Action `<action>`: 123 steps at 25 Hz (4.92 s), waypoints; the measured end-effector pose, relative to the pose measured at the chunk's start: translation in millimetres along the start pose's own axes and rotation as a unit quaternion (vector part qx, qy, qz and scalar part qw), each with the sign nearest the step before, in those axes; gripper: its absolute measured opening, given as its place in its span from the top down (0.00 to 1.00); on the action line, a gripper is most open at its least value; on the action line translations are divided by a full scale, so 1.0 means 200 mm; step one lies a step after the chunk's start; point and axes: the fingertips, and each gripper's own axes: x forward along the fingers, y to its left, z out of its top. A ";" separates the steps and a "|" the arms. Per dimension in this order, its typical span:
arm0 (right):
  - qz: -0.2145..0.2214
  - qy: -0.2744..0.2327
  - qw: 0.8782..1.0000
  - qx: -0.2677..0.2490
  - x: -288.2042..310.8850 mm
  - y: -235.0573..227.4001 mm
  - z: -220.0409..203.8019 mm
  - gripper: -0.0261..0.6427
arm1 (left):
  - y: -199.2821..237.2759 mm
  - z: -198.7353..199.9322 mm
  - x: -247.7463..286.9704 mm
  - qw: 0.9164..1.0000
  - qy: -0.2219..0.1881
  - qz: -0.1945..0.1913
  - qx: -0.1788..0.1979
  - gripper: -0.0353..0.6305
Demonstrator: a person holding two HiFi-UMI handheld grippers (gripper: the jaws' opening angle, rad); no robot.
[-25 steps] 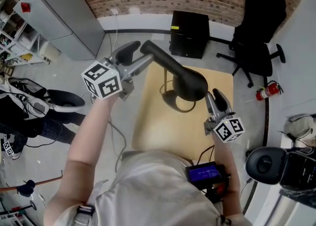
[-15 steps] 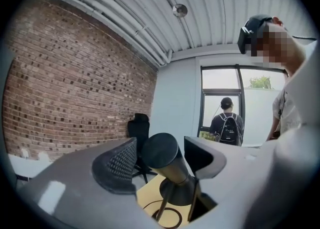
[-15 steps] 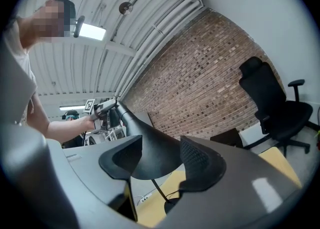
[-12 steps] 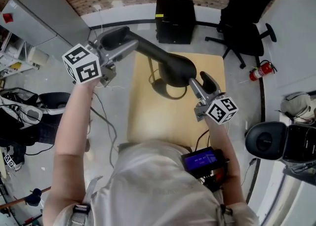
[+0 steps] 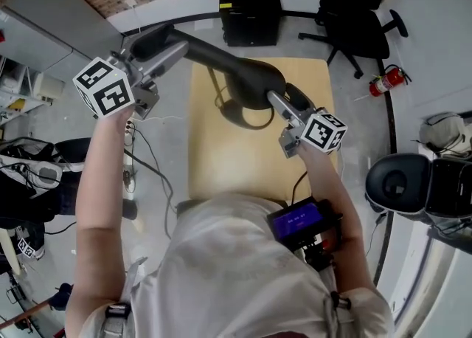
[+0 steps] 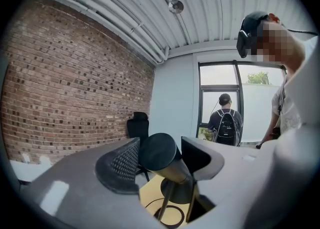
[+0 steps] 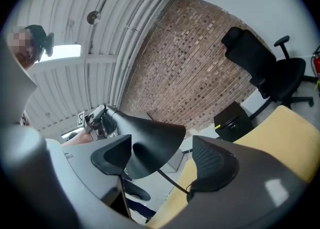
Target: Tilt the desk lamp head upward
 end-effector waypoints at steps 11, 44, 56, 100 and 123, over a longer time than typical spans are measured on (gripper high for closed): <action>0.031 -0.022 0.997 0.071 0.07 0.05 0.05 0.43 | 0.00 0.02 0.01 1.000 -0.003 0.011 0.010 0.55; -0.010 -0.011 0.998 -0.067 0.02 0.09 0.40 0.43 | 0.03 -0.16 -0.08 0.997 -0.026 0.012 -0.075 0.56; -0.017 -0.009 0.992 -0.121 0.03 0.16 0.55 0.44 | 0.04 -0.23 -0.10 0.997 -0.028 -0.016 -0.075 0.56; -0.004 0.012 0.933 -0.361 0.25 0.67 1.04 0.49 | -0.04 -0.54 -0.01 0.986 0.106 -0.074 0.108 0.60; -0.041 0.081 0.851 -0.518 0.41 1.00 1.06 0.49 | -0.06 -0.66 0.07 0.987 0.115 -0.087 0.072 0.61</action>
